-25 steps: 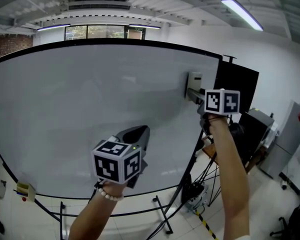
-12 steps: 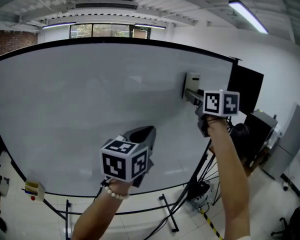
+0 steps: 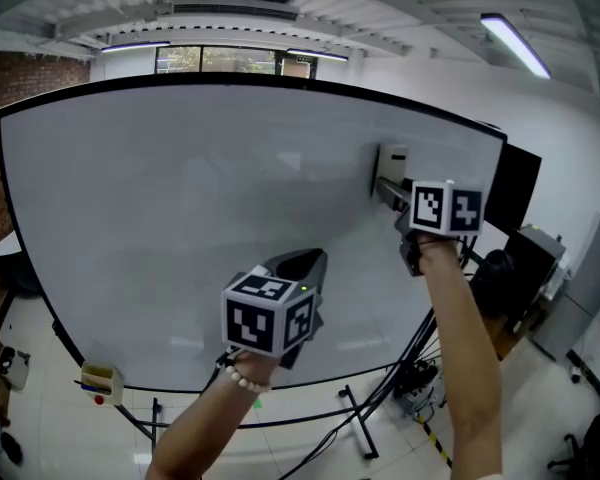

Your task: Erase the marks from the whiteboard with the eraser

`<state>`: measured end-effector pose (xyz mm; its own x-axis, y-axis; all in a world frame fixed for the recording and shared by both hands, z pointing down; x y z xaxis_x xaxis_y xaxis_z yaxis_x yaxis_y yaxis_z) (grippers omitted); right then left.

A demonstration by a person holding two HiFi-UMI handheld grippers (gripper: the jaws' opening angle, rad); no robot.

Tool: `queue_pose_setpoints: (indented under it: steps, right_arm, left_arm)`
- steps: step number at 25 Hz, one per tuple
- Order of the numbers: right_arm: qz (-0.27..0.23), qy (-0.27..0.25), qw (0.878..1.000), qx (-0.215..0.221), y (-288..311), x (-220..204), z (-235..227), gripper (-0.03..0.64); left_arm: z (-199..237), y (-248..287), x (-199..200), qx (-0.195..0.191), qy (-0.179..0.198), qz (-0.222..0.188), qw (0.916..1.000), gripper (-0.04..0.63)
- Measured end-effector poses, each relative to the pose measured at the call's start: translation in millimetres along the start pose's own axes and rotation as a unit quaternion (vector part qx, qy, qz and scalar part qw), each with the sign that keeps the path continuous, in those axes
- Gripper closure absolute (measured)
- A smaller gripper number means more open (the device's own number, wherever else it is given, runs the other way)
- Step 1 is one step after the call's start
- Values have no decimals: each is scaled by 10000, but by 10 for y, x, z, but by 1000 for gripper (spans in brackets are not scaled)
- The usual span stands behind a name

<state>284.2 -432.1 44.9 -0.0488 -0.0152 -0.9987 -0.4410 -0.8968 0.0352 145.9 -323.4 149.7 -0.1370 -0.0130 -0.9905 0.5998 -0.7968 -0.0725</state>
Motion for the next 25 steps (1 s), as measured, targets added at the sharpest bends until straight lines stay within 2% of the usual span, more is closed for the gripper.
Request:
queue_pose_setpoints:
  steps: [9, 19, 25]
  right_arm:
    - [57, 99, 9999, -100, 185, 8, 1016, 368]
    - [10, -157, 9997, -163, 279, 1, 1883, 368]
    - [-66, -181, 9998, 31, 409, 54, 2427, 368]
  left_arm:
    - [507, -756, 57, -226, -132, 92, 9996, 607]
    - [779, -1284, 93, 131, -303, -47, 9994, 607]
    - [937, -1648, 61, 247, -346, -79, 9991, 607]
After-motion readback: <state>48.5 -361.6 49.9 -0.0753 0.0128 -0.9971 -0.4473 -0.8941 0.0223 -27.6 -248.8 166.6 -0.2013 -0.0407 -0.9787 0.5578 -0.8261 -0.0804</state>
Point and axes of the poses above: the fingertips, and each gripper's own axes: y forward along the fingers, z to its left, x out of its top, the point moved 2 cm from there along -y, backward along the fingers
